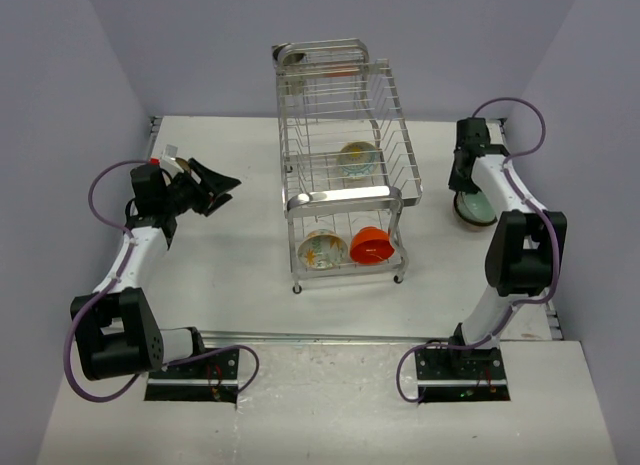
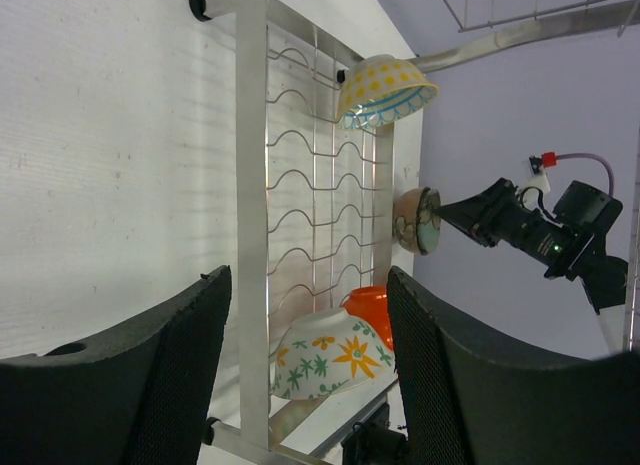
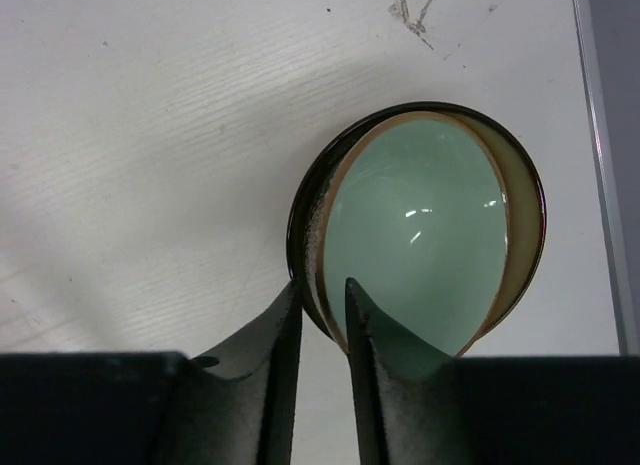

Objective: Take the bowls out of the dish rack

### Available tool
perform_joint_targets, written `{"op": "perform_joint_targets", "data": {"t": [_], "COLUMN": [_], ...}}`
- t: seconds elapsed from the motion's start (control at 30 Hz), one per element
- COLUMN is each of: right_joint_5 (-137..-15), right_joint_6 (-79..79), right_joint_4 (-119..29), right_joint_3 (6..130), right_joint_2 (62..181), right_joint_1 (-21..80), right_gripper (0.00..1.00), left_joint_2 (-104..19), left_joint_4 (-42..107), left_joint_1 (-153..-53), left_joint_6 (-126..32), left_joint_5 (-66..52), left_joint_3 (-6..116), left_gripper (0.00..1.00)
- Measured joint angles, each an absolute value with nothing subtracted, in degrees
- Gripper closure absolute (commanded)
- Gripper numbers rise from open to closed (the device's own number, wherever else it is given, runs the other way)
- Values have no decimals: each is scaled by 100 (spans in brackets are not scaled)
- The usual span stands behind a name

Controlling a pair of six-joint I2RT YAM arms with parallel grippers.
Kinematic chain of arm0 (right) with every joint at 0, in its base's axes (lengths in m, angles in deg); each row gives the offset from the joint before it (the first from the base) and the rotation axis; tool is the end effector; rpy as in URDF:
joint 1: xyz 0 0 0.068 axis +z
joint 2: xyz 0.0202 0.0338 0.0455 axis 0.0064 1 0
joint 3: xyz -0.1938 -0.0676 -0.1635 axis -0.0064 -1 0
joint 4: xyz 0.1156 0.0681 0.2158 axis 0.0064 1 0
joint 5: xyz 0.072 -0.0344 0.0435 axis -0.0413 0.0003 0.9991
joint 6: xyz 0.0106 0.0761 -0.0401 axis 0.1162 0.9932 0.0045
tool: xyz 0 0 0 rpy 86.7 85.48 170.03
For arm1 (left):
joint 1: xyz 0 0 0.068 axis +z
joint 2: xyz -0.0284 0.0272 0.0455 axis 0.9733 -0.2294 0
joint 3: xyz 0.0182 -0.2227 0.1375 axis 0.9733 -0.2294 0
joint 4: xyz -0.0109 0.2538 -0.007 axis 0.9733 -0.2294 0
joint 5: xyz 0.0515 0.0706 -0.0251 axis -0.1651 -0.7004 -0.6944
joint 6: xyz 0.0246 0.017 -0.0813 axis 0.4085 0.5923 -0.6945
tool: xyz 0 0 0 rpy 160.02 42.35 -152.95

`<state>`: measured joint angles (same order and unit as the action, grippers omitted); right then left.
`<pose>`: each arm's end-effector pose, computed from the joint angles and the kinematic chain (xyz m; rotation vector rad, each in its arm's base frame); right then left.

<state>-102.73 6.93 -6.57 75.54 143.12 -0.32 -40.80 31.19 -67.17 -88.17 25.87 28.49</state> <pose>0.3958 -0.0298 0.2112 0.4391 2.5067 -0.3423 0.3077 0.0008 0.2375 -0.6620 2.0228 -1.1864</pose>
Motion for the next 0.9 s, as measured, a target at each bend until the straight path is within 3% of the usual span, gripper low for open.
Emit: {"op": "perform_joint_targets", "data": {"t": [0.2,0.47,0.53,0.73,0.9], "right_joint_5": [-10284,-10413,-10302,-8575,-6713], "right_joint_6": [672,696,748,1395,2516], "right_joint_4": [-637,-617,-609,-965,-2117], "right_joint_3": [7775,7766,7731,7711,7580], "right_joint_2": [14380,14330,14188,13329,13029], "right_joint_1": [-26,300,394,481,394], "right_gripper": [70,52,51,56,58], "left_joint_2": [-4080,-4075,-4075,-4075,-4067], "left_joint_4": [3104,3084,3082,3077,2913], "left_joint_1": [-6717,-6717,-6717,-6717,-6717], "left_joint_6": [-8799,-8799,-8797,-8782,-8707], "left_joint_5": [2587,2569,2543,2490,2477], "left_joint_3": [2862,2902,2908,2915,3009], "left_gripper": [35,35,35,35,35]}}
